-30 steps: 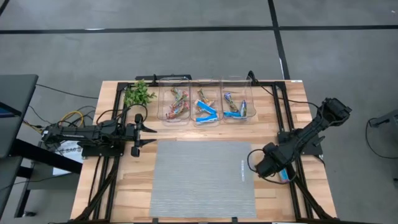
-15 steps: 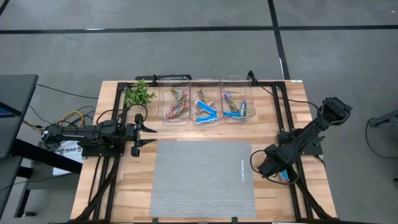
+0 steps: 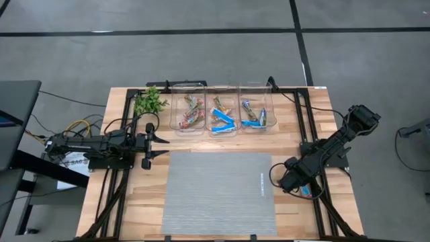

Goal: Pick and place Granola Bars by type
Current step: Put the red granola bar into the left transparent bin

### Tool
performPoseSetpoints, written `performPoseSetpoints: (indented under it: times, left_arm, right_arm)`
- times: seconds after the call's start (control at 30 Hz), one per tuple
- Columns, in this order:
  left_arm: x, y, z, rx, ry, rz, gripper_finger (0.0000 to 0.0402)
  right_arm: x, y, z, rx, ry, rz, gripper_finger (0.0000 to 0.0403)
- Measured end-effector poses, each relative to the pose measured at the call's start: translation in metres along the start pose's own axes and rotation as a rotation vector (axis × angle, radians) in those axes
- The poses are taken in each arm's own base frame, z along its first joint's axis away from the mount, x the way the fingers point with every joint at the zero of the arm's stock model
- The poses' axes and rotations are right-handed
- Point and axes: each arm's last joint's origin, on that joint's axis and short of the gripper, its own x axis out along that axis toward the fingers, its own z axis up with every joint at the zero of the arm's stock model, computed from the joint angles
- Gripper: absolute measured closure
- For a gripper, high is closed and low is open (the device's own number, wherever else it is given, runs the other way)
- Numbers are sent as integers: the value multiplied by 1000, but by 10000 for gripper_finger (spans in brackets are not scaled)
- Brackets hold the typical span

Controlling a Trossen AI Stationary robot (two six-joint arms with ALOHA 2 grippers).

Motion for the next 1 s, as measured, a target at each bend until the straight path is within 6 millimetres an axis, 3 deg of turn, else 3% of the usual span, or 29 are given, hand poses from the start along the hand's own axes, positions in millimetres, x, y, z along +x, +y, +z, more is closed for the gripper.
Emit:
performPoseSetpoints:
  times: [0.13, 0.3, 0.47, 0.77, 1.0]
  left_arm:
    - [0, 0, 0, 0, 0, 0, 242]
    - [0, 0, 0, 0, 0, 0, 242]
    - [0, 0, 0, 0, 0, 0, 242]
    - [0, 0, 0, 0, 0, -1, 242]
    - [0, 0, 0, 0, 0, -1, 242]
  right_arm:
    - [0, 4, 1, -30, 11, 36, 330]
    - [-14, 19, 5, -106, -13, 134, 344]
    - [-43, 40, 9, -239, -106, 383, 345]
    - [-106, 80, 25, -518, -286, 988, 345]
    - [-156, 94, 45, -671, -521, 1363, 345]
